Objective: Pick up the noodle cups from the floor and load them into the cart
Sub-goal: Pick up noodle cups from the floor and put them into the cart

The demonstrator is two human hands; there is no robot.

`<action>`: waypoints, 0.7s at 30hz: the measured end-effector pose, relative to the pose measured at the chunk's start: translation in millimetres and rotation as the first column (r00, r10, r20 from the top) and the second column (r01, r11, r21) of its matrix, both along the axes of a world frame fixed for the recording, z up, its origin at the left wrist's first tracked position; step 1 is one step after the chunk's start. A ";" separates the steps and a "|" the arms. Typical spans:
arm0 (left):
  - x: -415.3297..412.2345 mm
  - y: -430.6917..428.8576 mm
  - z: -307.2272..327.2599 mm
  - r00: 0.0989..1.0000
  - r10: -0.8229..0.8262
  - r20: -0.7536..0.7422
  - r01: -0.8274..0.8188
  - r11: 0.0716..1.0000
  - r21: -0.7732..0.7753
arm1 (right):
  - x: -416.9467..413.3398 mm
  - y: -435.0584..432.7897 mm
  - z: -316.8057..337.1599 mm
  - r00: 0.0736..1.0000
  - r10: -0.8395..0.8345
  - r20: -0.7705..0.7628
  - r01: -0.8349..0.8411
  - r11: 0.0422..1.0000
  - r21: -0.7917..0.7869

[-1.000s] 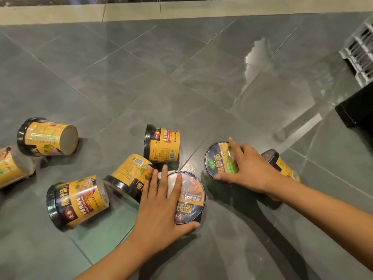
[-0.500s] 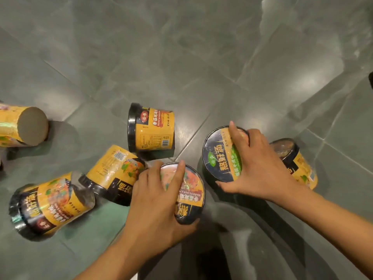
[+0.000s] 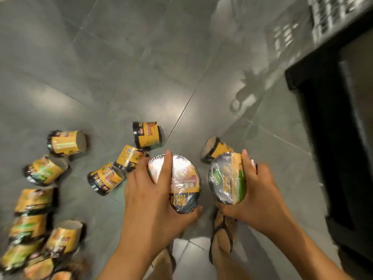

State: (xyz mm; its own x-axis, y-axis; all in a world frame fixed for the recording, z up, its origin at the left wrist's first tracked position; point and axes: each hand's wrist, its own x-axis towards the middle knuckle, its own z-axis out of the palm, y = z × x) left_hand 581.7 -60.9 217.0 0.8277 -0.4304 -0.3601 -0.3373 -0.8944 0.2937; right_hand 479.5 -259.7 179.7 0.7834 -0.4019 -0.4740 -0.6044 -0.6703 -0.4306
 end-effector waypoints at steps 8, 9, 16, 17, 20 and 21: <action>-23.4 -56.0 250.3 0.997 -0.074 0.006 0.074 0.997 -0.027 | -47.0 -54.7 240.0 0.992 -0.123 0.041 0.123 0.992 0.003; -26.4 -64.0 276.4 0.997 -0.080 0.011 0.080 0.996 -0.029 | -51.2 -62.7 268.4 0.992 -0.116 0.050 0.115 0.993 0.022; -67.4 -116.5 409.4 0.978 -0.192 0.080 0.196 0.979 -0.047 | -112.8 -88.8 409.9 0.981 -0.118 0.154 0.121 0.993 -0.010; -74.4 -121.4 420.4 0.972 -0.217 0.096 0.222 0.973 -0.056 | -125.8 -88.5 420.4 0.977 -0.144 0.156 0.147 0.989 -0.011; -91.5 -132.1 441.3 0.944 -0.309 0.118 0.320 0.944 -0.078 | -163.7 -84.9 443.2 0.953 -0.255 0.164 0.262 0.965 -0.021; -95.7 -134.3 444.7 0.931 -0.348 0.115 0.357 0.931 -0.075 | -175.6 -81.9 446.8 0.941 -0.296 0.163 0.305 0.952 -0.032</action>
State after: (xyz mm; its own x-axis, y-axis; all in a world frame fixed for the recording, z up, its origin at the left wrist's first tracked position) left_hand 486.0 -195.2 661.7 0.6458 -0.7284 -0.2291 -0.6570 -0.6829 0.3194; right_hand 303.9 -341.6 626.4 0.6840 -0.6521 -0.3269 -0.7104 -0.4937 -0.5016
